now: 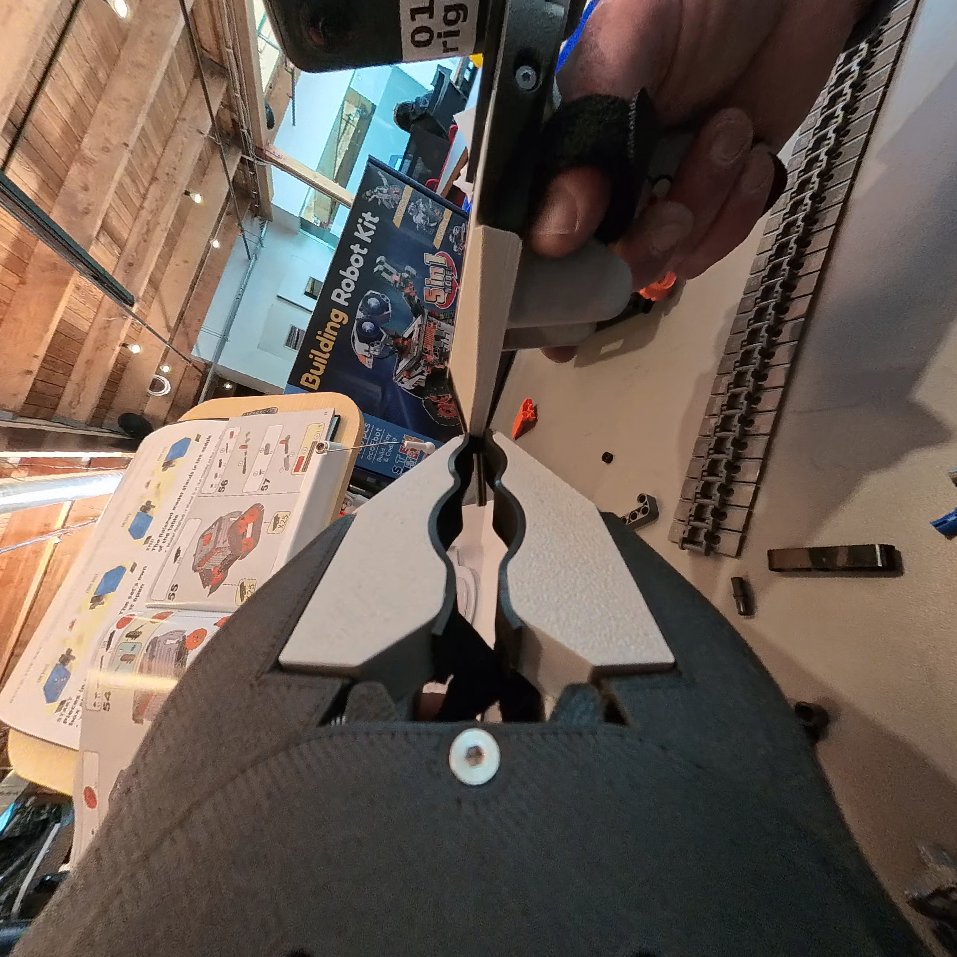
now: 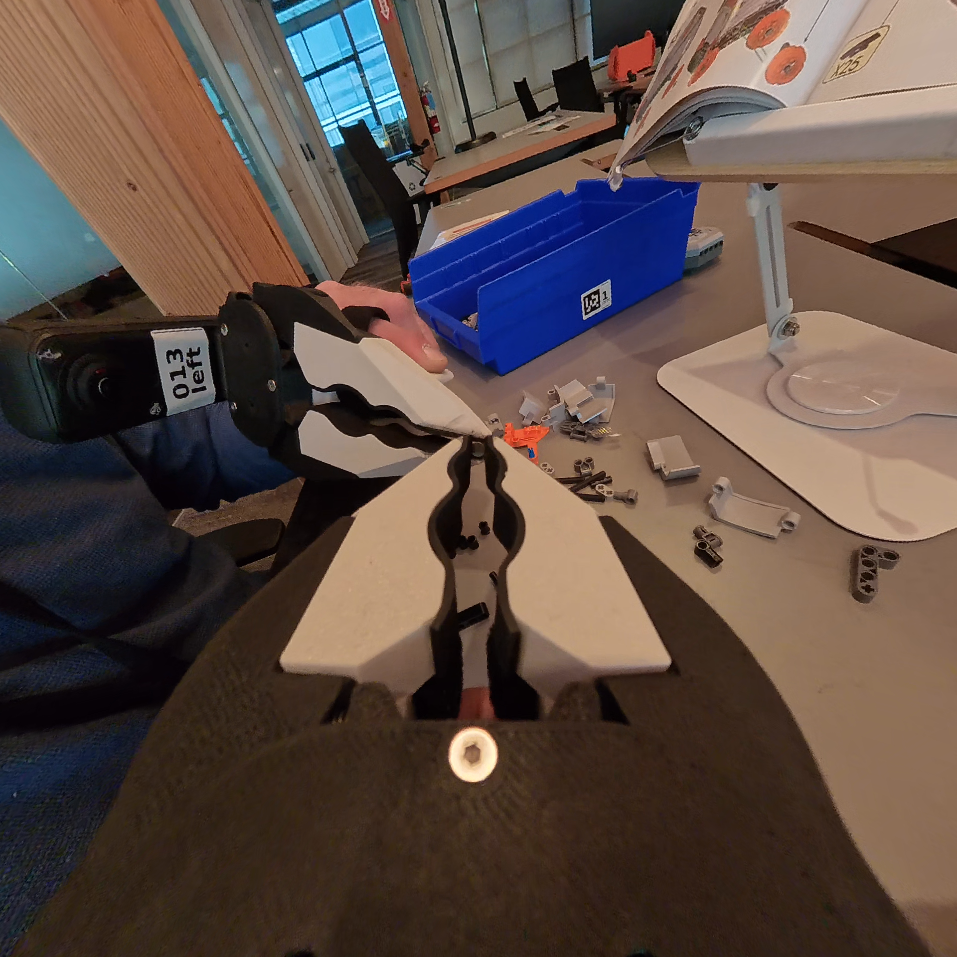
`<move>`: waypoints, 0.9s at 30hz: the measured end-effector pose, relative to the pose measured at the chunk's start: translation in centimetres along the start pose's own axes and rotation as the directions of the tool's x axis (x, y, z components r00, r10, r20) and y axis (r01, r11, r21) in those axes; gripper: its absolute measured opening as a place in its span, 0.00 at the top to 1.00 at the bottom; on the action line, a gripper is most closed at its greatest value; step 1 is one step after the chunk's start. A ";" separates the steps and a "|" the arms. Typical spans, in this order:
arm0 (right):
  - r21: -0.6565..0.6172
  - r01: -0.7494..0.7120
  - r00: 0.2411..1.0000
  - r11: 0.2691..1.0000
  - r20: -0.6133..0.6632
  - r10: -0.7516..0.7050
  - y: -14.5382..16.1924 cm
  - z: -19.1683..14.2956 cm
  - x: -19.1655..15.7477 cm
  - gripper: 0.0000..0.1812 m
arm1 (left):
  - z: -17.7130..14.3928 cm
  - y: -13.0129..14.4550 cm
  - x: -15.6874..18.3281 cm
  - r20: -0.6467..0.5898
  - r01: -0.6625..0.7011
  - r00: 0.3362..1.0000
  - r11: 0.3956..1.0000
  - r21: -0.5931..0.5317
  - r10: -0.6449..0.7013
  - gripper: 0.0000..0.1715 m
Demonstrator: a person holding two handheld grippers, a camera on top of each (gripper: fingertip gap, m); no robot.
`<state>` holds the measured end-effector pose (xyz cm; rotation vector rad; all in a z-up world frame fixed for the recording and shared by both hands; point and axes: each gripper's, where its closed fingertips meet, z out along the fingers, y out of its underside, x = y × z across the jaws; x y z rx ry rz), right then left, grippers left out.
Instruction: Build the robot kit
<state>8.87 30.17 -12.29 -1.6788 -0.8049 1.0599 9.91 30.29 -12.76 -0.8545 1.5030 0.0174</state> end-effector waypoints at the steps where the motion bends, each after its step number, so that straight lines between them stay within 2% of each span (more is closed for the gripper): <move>1: 0.004 0.003 1.000 1.000 0.000 -0.003 -0.1 0.0 0.0 0.99 | 0.0 -0.1 -0.1 0.006 0.002 1.000 1.000 0.002 -0.002 0.98; 5: 0.013 0.032 0.999 0.999 -0.008 -0.032 -0.5 -0.5 -0.2 0.99 | -0.5 -0.5 -0.4 0.003 0.052 0.999 0.998 0.029 -0.052 0.96; 9: 0.001 0.043 0.998 0.999 -0.035 -0.043 -0.1 -1.4 0.4 0.99 | -1.2 0.8 0.2 -0.097 0.159 0.982 0.987 -0.015 -0.160 0.89; 11: -0.009 0.057 0.997 0.998 -0.057 -0.058 0.1 -2.0 0.9 0.99 | -1.8 1.6 2.7 -0.272 0.223 0.934 0.972 -0.069 -0.233 0.87; 13: -0.044 0.081 0.994 0.996 -0.063 -0.084 0.7 -2.3 1.0 0.99 | -2.4 2.2 5.3 -0.402 0.209 0.887 0.973 -0.094 -0.229 0.88; 16: -0.139 0.138 0.988 0.981 -0.052 -0.146 2.5 -2.4 0.6 0.99 | -2.5 3.5 8.2 -0.516 0.133 0.836 0.981 -0.139 -0.186 0.89; 18: -0.215 0.162 0.985 0.963 -0.024 -0.171 4.2 -2.2 0.1 0.99 | -2.8 3.1 9.9 -0.595 0.169 0.768 0.971 -0.168 -0.236 0.88; 22: -0.305 0.185 0.981 0.934 0.002 -0.193 6.8 -1.9 -0.2 0.99 | -2.7 3.6 12.0 -0.648 0.205 0.673 0.931 -0.301 -0.357 0.77; 23: -0.314 0.186 0.981 0.931 0.003 -0.195 7.0 -2.0 -0.1 0.99 | -2.4 3.9 12.1 -0.629 0.215 0.672 0.916 -0.339 -0.391 0.74; 24: -0.316 0.186 0.981 0.930 0.001 -0.195 7.1 -2.0 -0.1 0.99 | -2.2 4.1 12.2 -0.616 0.222 0.671 0.905 -0.364 -0.413 0.74; 26: -0.312 0.180 0.982 0.933 0.003 -0.188 7.1 -2.1 0.0 0.99 | -2.6 3.7 13.1 -0.639 0.245 0.616 0.883 -0.400 -0.460 0.73; 27: -0.310 0.178 0.982 0.934 0.003 -0.186 7.1 -2.2 0.0 0.99 | -2.5 3.6 13.3 -0.634 0.252 0.610 0.874 -0.415 -0.476 0.73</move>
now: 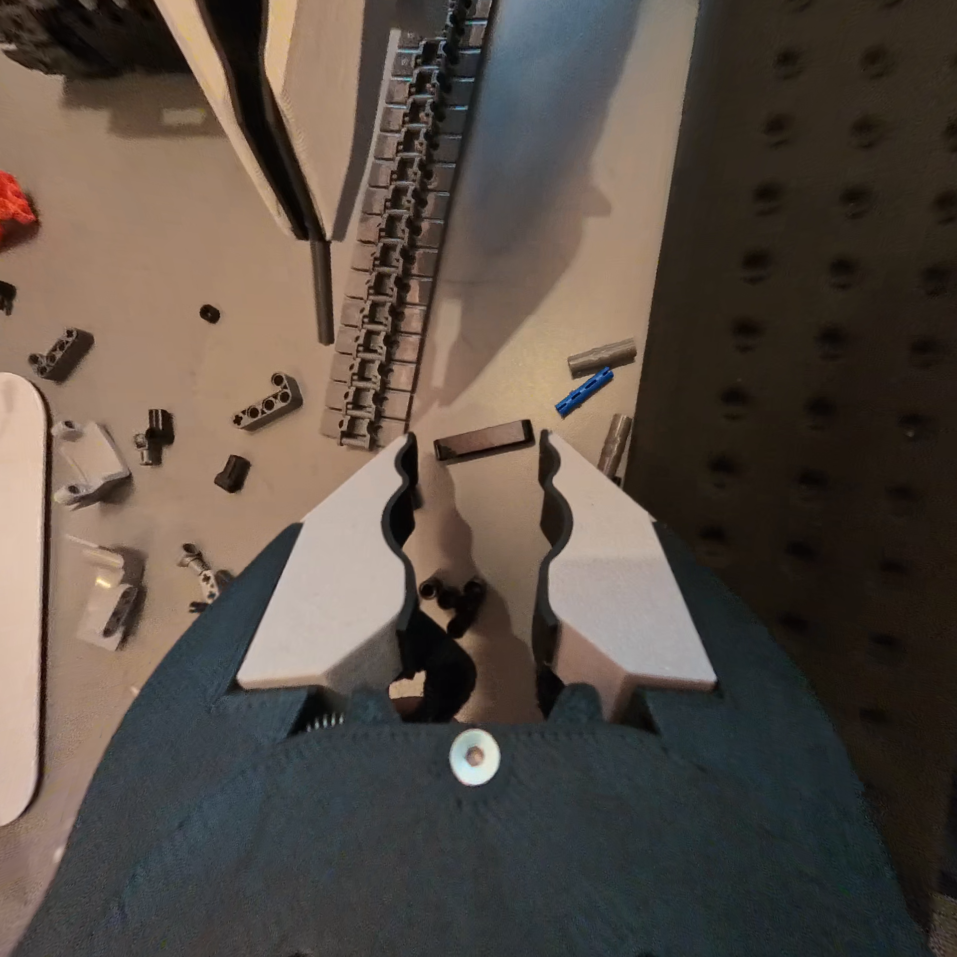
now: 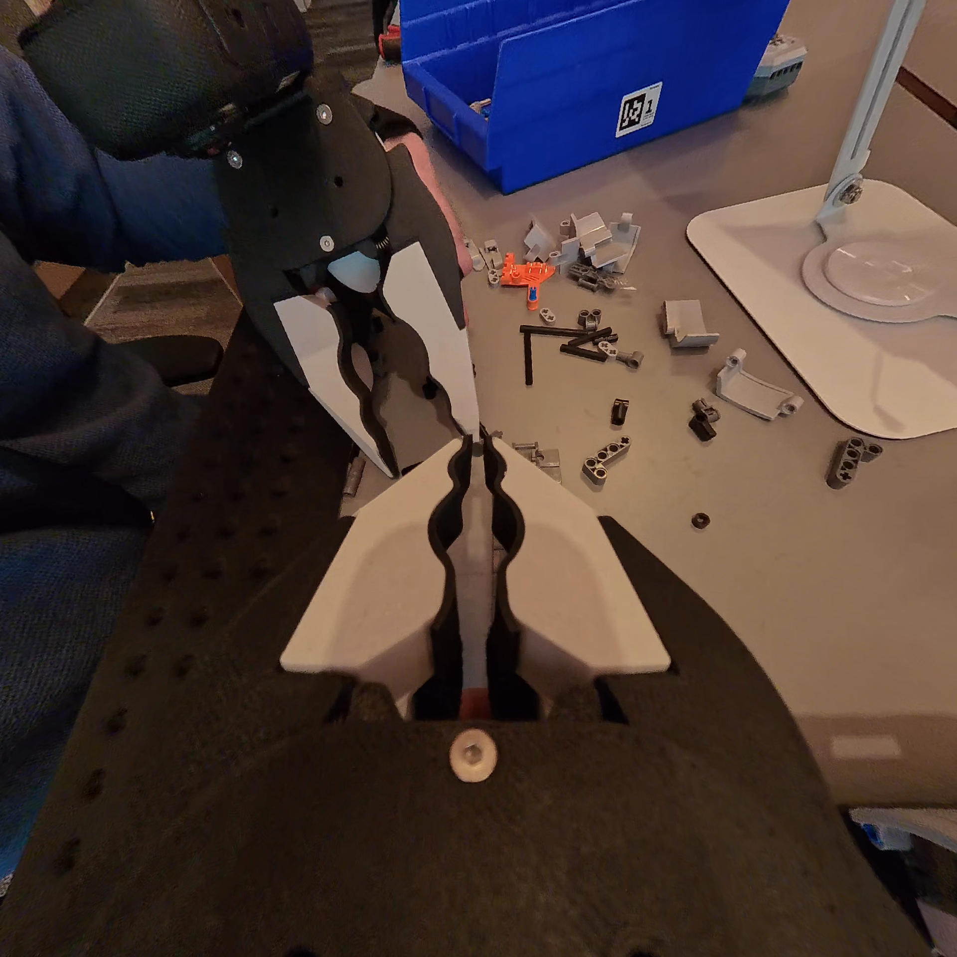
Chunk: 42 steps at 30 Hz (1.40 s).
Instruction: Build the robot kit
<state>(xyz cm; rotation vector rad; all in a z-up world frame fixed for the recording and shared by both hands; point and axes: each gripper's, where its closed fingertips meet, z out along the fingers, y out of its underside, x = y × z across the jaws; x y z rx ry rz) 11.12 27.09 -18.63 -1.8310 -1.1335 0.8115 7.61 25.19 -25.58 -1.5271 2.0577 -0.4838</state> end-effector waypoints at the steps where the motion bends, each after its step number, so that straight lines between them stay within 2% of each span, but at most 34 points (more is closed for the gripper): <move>1: 0.000 -0.001 1.000 1.000 -0.001 0.001 0.0 -0.1 0.0 0.99 | 0.1 0.0 0.1 -0.006 0.011 1.000 1.000 -0.003 -0.011 0.74; 6: 0.001 -0.007 1.000 1.000 0.006 0.007 0.3 -0.1 -0.1 0.99 | 0.5 0.0 0.3 -0.017 0.089 0.996 0.996 -0.023 -0.089 0.76; 13: -0.005 -0.015 0.999 1.000 0.031 0.015 0.6 0.2 -0.5 0.99 | 0.7 -0.2 0.0 0.036 0.146 0.989 0.989 -0.009 -0.146 0.78; 19: 0.007 -0.022 0.997 1.000 0.068 0.021 0.6 0.1 -1.0 0.99 | -0.1 -0.7 -1.1 0.131 0.098 0.985 0.991 0.095 -0.110 0.78; 21: 0.019 -0.024 0.996 1.000 0.085 0.022 0.5 0.1 -1.3 0.99 | -0.8 -1.8 -1.2 0.168 0.016 0.985 0.986 0.168 -0.044 0.78; 26: 0.050 -0.041 0.992 0.998 0.123 0.034 -0.1 0.0 -1.8 0.99 | -2.3 -3.5 -1.8 0.265 -0.085 0.964 0.962 0.261 0.013 0.78; 27: 0.052 -0.041 0.992 0.998 0.125 0.034 -0.1 0.0 -1.8 0.99 | -2.8 -4.0 -2.0 0.300 -0.111 0.954 0.952 0.285 0.021 0.97; 28: 0.053 -0.042 0.991 0.998 0.130 0.035 -0.1 0.0 -1.9 0.99 | -3.3 -4.5 -2.3 0.333 -0.138 0.943 0.941 0.310 0.029 1.00; 35: 0.062 -0.049 0.994 0.997 0.103 0.042 -0.3 -0.8 -1.1 0.99 | -2.6 -3.7 -2.3 0.295 -0.112 0.955 0.957 0.269 0.029 0.96; 42: 0.070 -0.069 0.996 0.995 0.066 0.064 0.0 -2.9 -0.1 0.99 | -1.2 -4.2 0.3 0.116 -0.098 0.991 0.963 0.249 0.071 0.89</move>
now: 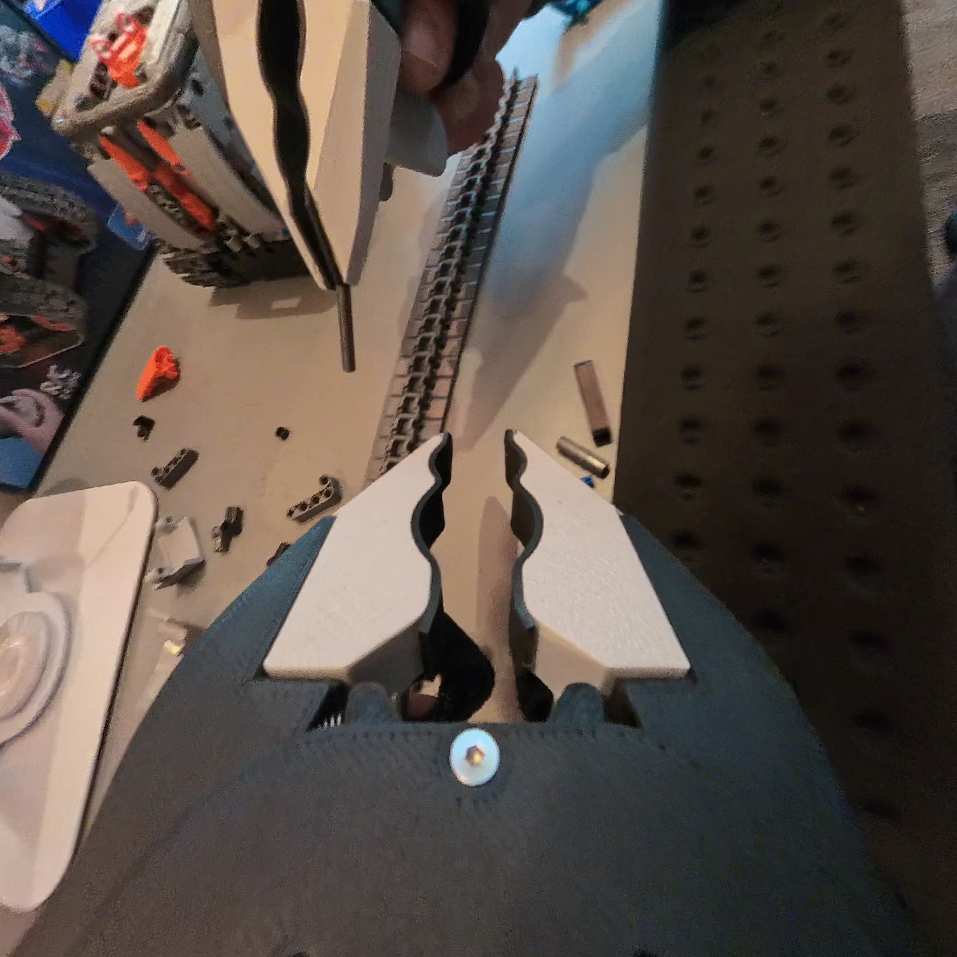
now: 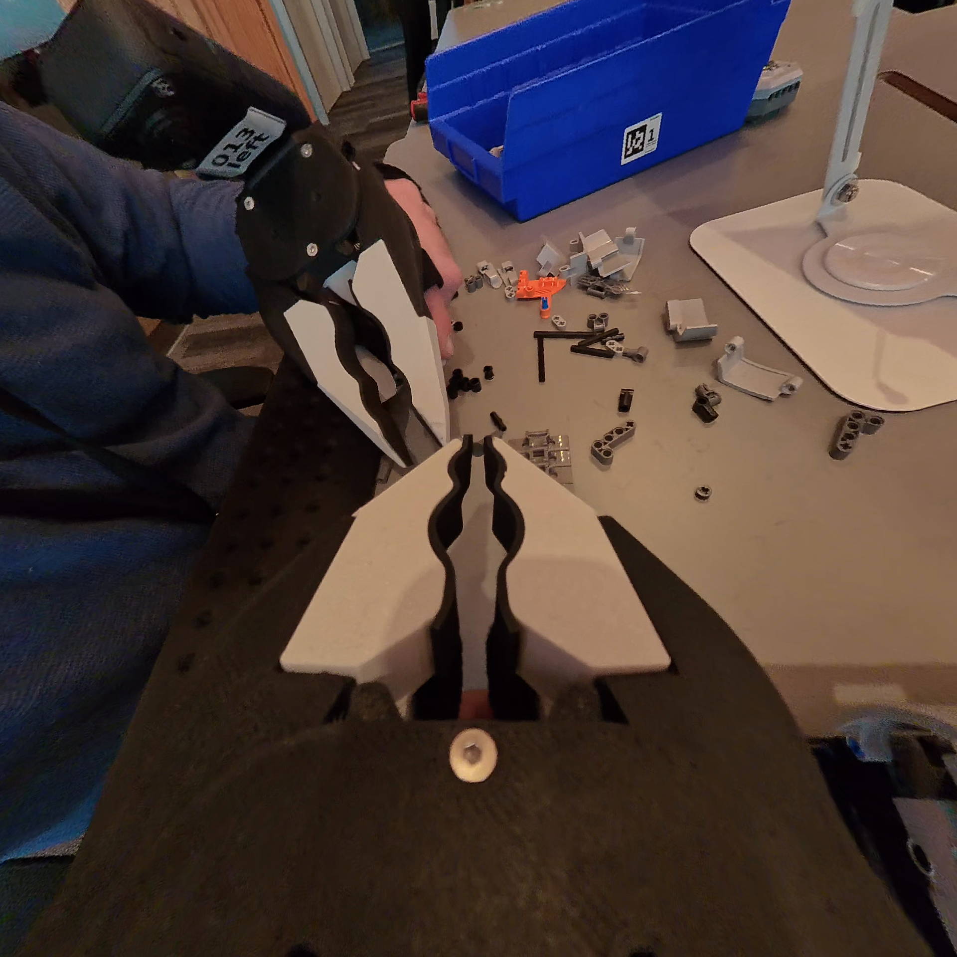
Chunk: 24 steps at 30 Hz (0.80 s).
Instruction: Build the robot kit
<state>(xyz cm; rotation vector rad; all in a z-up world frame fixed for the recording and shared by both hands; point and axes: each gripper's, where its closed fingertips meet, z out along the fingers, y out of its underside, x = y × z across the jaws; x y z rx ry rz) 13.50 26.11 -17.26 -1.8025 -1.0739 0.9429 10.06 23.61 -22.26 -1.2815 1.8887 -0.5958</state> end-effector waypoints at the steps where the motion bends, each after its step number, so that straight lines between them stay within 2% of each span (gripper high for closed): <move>1: -0.005 0.001 1.000 1.000 0.007 -0.001 0.1 -0.2 -0.2 0.99 | 0.2 -0.3 0.6 -0.050 0.015 0.999 1.000 0.003 -0.015 0.88; 4: -0.046 0.024 1.000 0.999 0.008 -0.024 1.3 -0.6 -0.9 0.99 | 1.1 -1.2 2.2 -0.149 0.010 0.989 1.000 -0.005 -0.010 0.87; 8: -0.071 0.014 1.000 0.997 0.013 -0.014 2.5 -0.6 -1.1 0.99 | 3.0 -0.7 4.1 -0.229 -0.031 0.973 0.993 -0.118 0.003 0.86; 12: -0.084 0.015 1.000 0.996 0.020 -0.014 2.8 -0.4 -1.2 0.99 | 3.8 -0.3 4.8 -0.271 -0.001 0.961 0.982 -0.187 -0.050 0.93; 17: -0.085 0.025 1.000 0.996 0.019 -0.024 2.8 -0.5 -1.3 0.99 | 4.1 0.2 4.6 -0.248 0.025 0.965 0.973 -0.228 -0.083 0.96; 20: -0.079 0.032 0.999 0.996 0.003 -0.032 2.7 -0.7 -1.2 0.99 | 4.3 0.9 2.5 -0.140 0.074 0.984 0.969 -0.234 -0.109 0.96; 24: -0.074 0.096 0.994 0.993 -0.040 -0.099 2.4 -0.8 -1.2 0.99 | 3.6 0.0 -0.4 -0.085 0.317 0.942 0.942 -0.109 -0.326 0.96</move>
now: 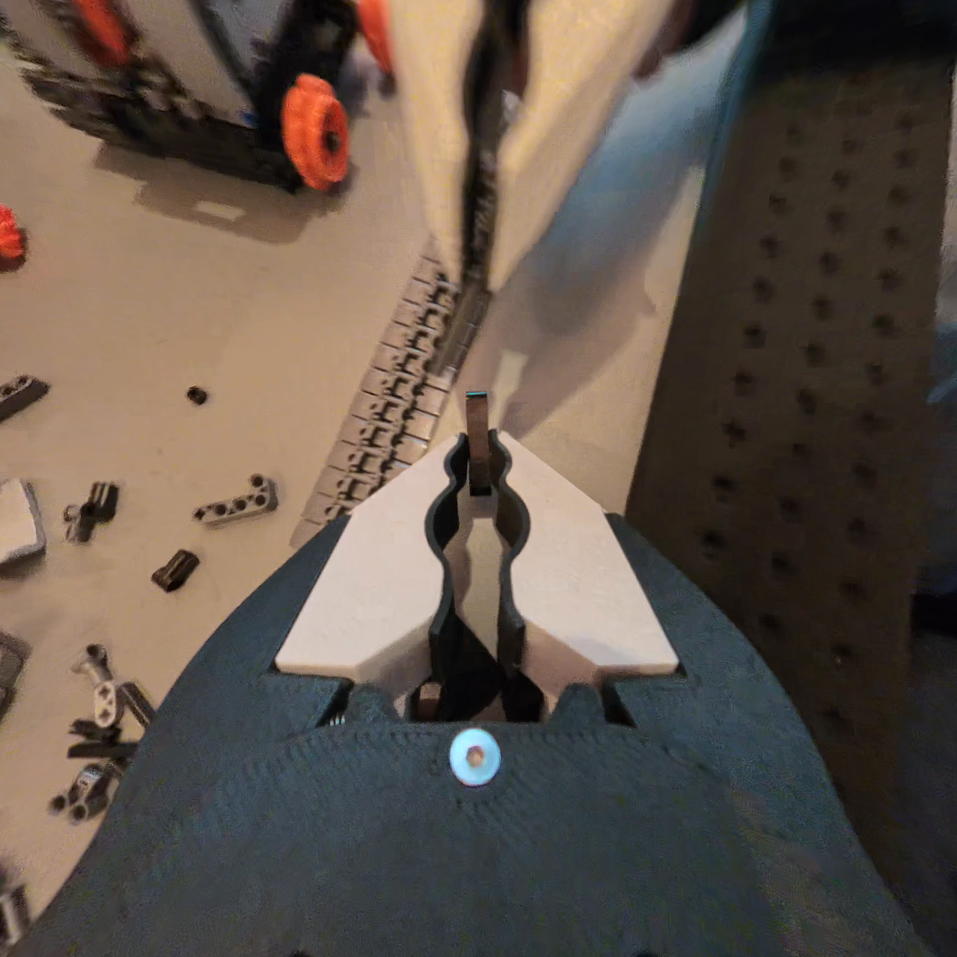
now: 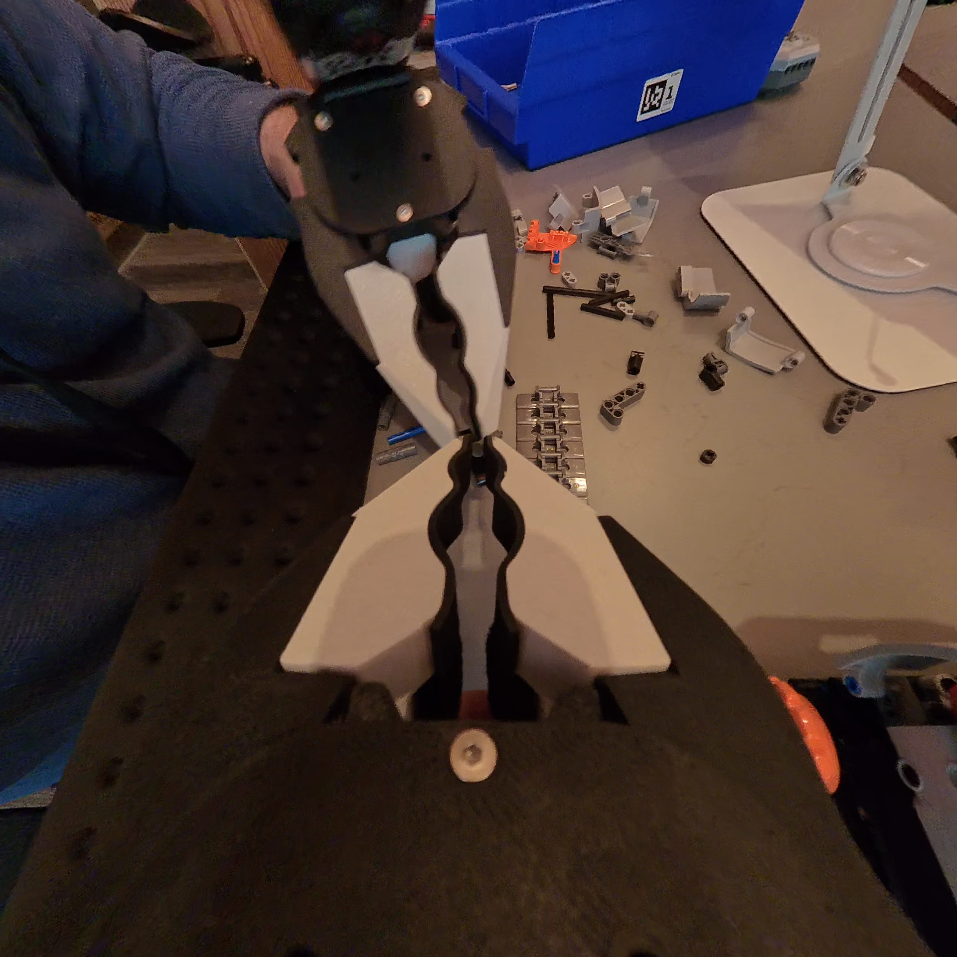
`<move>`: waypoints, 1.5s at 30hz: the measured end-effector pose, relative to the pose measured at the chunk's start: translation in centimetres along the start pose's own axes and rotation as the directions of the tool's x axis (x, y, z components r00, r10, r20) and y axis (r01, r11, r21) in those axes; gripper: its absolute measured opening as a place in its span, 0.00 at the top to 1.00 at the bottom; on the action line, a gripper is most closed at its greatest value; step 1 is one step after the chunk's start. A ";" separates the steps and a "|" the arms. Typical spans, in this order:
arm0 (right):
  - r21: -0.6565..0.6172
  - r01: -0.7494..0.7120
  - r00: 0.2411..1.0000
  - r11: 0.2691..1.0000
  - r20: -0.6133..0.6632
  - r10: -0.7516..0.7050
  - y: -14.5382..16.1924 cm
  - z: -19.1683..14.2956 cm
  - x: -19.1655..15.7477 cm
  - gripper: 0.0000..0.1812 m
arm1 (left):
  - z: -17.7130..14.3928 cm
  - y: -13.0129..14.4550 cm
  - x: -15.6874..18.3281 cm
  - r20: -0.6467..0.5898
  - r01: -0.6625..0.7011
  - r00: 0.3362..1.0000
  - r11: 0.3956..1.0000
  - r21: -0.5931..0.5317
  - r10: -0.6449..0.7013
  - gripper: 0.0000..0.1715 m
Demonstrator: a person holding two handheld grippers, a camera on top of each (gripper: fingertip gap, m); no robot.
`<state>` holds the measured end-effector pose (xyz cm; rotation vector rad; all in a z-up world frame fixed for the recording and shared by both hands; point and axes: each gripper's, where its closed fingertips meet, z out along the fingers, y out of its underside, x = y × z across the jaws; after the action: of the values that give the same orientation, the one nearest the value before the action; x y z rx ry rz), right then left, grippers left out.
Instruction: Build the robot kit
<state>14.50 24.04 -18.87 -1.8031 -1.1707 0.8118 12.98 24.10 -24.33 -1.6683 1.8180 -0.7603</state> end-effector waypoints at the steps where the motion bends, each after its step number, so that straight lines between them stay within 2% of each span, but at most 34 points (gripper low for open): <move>1: -0.003 0.019 1.000 1.000 -0.012 -0.019 -0.1 0.0 0.0 0.99 | -0.4 -0.5 -0.6 0.002 0.058 0.998 0.997 0.046 -0.058 0.96; 4: -0.029 0.063 0.997 0.998 -0.052 -0.064 -0.1 0.4 0.0 0.99 | -1.5 -1.7 -1.8 -0.037 0.195 0.981 0.970 0.146 -0.192 0.96; 8: -0.036 0.109 0.987 0.993 -0.112 -0.112 -0.5 0.6 0.4 0.99 | -1.8 -2.2 -2.3 -0.079 0.287 0.958 0.937 0.197 -0.277 0.96; 18: -0.094 0.168 0.959 0.981 -0.215 -0.185 -0.5 0.7 1.2 0.99 | -1.7 -2.7 -3.1 -0.091 0.364 0.931 0.900 0.239 -0.353 0.96; 26: -0.235 0.340 0.829 0.911 -0.383 -0.408 -1.4 1.3 1.6 0.99 | -2.1 -3.3 -4.0 -0.110 0.439 0.898 0.849 0.293 -0.427 0.96; 28: -0.241 0.316 0.836 0.918 -0.386 -0.389 -1.3 1.5 1.7 0.99 | -2.2 -3.3 -4.2 -0.103 0.439 0.898 0.846 0.302 -0.429 0.96; 33: -0.125 0.225 0.893 0.966 -0.370 -0.256 -2.0 0.5 1.9 0.99 | -3.0 -4.5 -3.6 -0.155 0.435 0.900 0.828 0.353 -0.407 0.96; 38: -0.157 0.257 0.864 0.954 -0.406 -0.299 -1.7 1.1 2.6 0.99 | -3.0 -4.7 -3.2 -0.121 0.377 0.926 0.853 0.360 -0.357 0.96; 45: 0.000 0.132 0.930 0.991 -0.347 -0.124 -3.0 -0.5 2.5 0.85 | -3.8 -5.2 -2.9 -0.173 0.400 0.916 0.833 0.383 -0.361 0.96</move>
<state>14.66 26.93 -16.16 -1.7427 -1.0277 0.4070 13.98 26.75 -17.90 -1.7396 1.2618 -1.3139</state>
